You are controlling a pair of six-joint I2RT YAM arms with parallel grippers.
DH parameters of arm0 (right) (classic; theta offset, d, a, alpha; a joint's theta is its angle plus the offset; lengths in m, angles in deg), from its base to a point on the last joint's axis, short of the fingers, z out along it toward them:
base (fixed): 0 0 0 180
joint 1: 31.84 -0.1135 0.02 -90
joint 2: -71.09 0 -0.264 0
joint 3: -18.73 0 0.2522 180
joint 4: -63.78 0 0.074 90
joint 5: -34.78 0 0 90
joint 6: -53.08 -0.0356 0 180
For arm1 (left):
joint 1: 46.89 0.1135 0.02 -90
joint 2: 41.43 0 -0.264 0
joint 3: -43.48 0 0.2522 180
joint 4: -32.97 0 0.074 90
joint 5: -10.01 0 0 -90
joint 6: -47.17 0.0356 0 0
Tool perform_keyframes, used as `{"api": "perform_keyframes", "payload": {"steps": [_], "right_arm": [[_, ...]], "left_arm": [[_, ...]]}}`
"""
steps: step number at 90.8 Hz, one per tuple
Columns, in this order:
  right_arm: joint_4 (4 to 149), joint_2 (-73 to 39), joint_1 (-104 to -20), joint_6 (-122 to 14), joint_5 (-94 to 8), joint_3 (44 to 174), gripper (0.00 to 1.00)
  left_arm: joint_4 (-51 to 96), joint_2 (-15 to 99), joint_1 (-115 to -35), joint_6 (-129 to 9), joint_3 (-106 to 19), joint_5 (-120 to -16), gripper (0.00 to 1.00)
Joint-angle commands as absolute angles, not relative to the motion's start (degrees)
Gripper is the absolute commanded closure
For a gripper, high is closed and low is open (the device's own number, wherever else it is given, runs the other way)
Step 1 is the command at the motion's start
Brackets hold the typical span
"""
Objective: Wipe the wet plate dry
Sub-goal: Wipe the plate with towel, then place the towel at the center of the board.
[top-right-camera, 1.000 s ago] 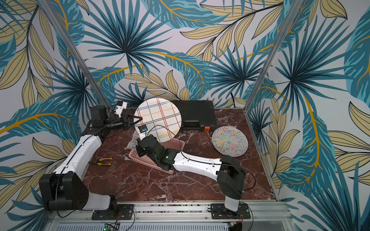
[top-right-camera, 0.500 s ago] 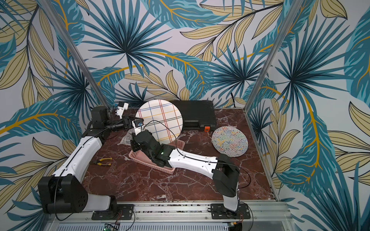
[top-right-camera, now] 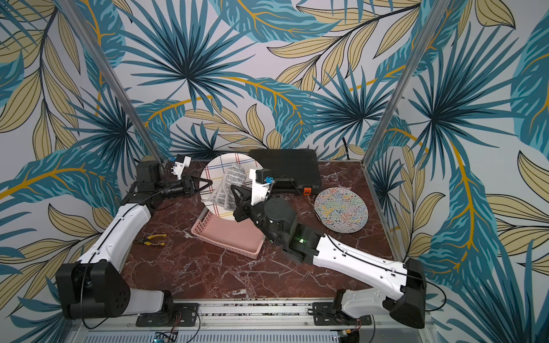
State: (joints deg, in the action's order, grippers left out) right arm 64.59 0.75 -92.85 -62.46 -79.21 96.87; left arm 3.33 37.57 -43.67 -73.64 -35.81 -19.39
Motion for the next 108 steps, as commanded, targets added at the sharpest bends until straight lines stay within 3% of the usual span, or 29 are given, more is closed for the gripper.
{"api": "perform_keyframes", "payload": {"steps": [1,11,25,42,63,72,79,85,97,108], "right_arm": [[74.74,4.83,-92.6,-67.36,-87.55,89.32,1.0],[90.41,12.19,-90.36,-75.94,-96.07,84.07,1.0],[112.22,16.59,-86.02,-89.89,-95.6,78.48,1.0],[114.28,12.39,-85.11,-94.9,-86.7,71.02,1.0],[106.42,-8.94,-84.95,-89.75,-70.81,74.22,0.83],[105.2,-10.22,-85.02,-87.06,-69.09,75.91,0.61],[106.21,-6.26,-84.93,-85.16,-70.93,76.65,0.39],[108.59,-1.93,-84.92,-82.99,-74.67,77.79,0.28],[112.09,5.26,-82.44,-77.22,-74.53,80.45,0.23],[108.97,8.18,-76.08,-73.69,-62.96,81.92,0.23]], "left_arm": [[4.1,36.61,-43.43,-72.07,-36.77,-18.21,1.0],[3.81,36.15,-43.43,-71.38,-36.98,-18.26,1.0],[3.52,36.0,-43.45,-70.79,-37.48,-18.4,1.0],[3.48,36.24,-43.45,-70.48,-37.94,-18.69,1.0],[3.48,35.77,-43.54,-70.22,-37.4,-18.95,1.0],[3.49,35.44,-43.48,-69.84,-37.21,-19.09,1.0],[3.52,35.21,-43.54,-69.64,-37.41,-19.02,1.0],[3.48,35.12,-43.51,-69.43,-37.66,-19.0,1.0],[3.49,35.11,-43.63,-68.94,-37.6,-19.08,1.0],[3.48,35.29,-43.92,-68.44,-37.42,-18.78,1.0]]}}
